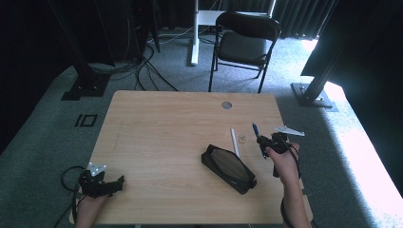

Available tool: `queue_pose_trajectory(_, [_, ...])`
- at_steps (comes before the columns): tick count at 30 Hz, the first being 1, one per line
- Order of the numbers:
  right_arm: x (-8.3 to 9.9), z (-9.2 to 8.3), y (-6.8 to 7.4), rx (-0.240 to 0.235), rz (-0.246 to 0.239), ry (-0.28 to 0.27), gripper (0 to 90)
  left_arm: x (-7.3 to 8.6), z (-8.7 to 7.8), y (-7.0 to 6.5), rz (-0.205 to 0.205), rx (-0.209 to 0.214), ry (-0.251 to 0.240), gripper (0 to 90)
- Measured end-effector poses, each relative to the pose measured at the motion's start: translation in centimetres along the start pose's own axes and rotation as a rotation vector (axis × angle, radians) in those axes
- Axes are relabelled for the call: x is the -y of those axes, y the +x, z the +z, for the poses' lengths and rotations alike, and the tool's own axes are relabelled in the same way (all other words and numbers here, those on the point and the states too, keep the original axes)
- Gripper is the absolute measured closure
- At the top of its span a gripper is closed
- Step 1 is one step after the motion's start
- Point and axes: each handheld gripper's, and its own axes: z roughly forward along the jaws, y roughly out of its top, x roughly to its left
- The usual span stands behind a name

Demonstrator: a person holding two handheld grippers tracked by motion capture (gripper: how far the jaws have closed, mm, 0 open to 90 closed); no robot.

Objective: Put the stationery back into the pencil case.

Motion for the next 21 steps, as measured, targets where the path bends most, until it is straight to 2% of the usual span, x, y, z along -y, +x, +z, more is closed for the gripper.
queue_pose_trajectory(6, [-0.3, -0.7, 0.9, -0.042, -0.016, -0.013, 79.5, 0.0, 0.0, 0.0, 0.000, 0.000, 0.000, 0.4])
queue_pose_trajectory(8, [-0.3, -0.8, 1.0, -0.042, -0.021, -0.014, 79.6, 0.0, 0.0, 0.0, 0.000, 0.000, 0.000, 0.4])
queue_pose_trajectory(18, [-0.3, -2.0, 2.4, -0.125, -0.043, -0.015, 79.6, 0.0, 0.0, 0.0, 0.000, 0.000, 0.000, 0.4])
queue_pose_trajectory(20, [-0.3, -2.1, 2.6, -0.129, -0.044, -0.018, 79.6, 0.0, 0.0, 0.0, 0.000, 0.000, 0.000, 0.4])
queue_pose_trajectory(21, [-0.3, -2.4, 3.1, -0.150, -0.056, -0.022, 79.6, 0.0, 0.0, 0.0, 0.000, 0.000, 0.000, 0.4])
